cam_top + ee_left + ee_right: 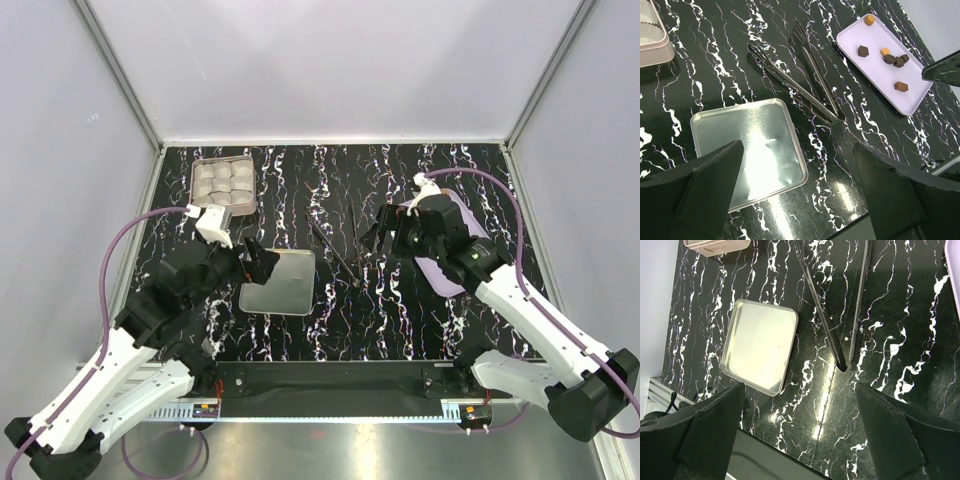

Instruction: Pack the chocolate

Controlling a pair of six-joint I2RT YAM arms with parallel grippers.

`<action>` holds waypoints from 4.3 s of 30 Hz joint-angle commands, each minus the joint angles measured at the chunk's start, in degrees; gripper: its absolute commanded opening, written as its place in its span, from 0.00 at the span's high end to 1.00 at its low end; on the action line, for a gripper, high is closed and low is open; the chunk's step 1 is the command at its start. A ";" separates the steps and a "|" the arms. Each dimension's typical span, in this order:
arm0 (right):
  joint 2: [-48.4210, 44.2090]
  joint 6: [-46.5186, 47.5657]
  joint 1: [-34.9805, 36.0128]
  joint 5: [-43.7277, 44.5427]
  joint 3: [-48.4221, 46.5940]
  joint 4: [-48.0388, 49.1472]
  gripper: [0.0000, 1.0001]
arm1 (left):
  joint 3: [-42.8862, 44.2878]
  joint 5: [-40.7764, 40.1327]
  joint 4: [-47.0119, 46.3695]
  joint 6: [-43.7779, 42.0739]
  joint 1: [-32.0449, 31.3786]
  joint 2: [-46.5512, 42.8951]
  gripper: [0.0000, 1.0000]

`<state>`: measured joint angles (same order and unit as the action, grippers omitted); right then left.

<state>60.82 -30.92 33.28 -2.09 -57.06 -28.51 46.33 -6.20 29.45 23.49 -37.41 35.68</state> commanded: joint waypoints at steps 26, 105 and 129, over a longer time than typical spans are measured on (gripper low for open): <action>36.29 12.02 1.44 5.95 -15.45 2.84 0.00 | -3.44 -8.48 0.25 -2.22 0.05 -11.69 0.01; 42.81 15.36 8.12 16.94 -36.89 -20.34 0.36 | -3.87 -8.04 -0.19 -2.39 0.05 -13.80 0.01; 31.82 16.15 -12.88 17.91 -31.01 -24.40 0.44 | -3.61 -7.34 3.68 -3.53 0.05 -12.57 0.01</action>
<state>95.29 -15.18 20.95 14.76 -89.52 -53.15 42.59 -13.15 35.09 21.15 -37.41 22.00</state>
